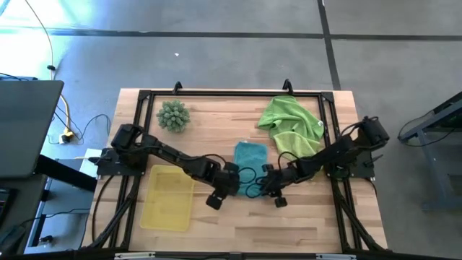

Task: Roll microfiber towels into tight, uniform cylinder then place into a basket
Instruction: Roll the blue towel

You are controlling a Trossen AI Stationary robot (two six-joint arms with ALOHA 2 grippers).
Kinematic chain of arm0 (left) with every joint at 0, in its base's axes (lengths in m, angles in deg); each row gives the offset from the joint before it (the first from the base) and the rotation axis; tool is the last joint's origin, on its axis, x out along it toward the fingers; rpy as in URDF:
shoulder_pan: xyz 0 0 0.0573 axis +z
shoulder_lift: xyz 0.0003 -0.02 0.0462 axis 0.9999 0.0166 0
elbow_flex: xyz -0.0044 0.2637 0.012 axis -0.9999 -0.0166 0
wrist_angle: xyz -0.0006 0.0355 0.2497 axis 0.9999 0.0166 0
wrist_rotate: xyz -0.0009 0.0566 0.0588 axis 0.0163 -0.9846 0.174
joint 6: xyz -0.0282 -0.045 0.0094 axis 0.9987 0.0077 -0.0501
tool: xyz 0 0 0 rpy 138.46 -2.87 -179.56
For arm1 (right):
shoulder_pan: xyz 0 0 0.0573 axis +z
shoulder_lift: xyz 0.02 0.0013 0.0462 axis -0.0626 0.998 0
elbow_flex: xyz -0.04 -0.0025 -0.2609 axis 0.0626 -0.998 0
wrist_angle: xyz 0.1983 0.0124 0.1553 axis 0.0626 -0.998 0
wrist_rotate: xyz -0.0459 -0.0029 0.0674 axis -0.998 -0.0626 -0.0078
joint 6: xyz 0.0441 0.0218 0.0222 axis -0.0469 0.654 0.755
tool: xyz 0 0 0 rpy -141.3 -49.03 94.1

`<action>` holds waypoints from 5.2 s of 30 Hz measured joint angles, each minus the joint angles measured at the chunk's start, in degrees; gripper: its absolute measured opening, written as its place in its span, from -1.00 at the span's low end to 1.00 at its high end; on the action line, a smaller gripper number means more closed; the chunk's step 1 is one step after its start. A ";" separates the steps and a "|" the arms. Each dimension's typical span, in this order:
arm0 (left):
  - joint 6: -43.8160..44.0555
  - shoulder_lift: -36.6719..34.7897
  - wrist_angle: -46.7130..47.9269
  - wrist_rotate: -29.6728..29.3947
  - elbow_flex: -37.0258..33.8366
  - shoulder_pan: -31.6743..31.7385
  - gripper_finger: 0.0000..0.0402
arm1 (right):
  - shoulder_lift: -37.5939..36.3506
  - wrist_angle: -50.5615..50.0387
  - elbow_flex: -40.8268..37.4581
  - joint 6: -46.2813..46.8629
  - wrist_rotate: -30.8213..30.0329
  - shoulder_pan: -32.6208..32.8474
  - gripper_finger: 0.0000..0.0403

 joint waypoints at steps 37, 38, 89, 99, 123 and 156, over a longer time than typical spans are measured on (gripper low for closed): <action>12.56 8.08 -6.79 -5.16 0.09 0.24 -0.64 | -12.15 -1.51 0.09 14.02 -13.42 6.78 -0.51; 13.01 8.08 -6.82 -5.18 0.09 0.24 -0.64 | -11.21 -1.56 0.09 13.91 -14.63 7.81 -0.50; 37.31 6.74 -7.84 -1.67 -0.03 -2.23 -0.73 | 6.54 2.36 0.15 27.10 -33.84 16.72 -0.91; 39.20 6.20 -7.26 4.28 -0.11 -2.23 -0.91 | 3.58 7.46 -0.02 33.94 -20.16 12.19 -0.98; 49.62 6.02 -7.13 10.57 -0.09 -1.24 -0.93 | 2.39 12.22 -0.02 39.58 10.36 -4.61 -0.98; 58.33 4.23 2.75 -3.50 0.15 0.06 -0.93 | -2.15 4.38 0.09 17.50 10.70 -11.38 -0.61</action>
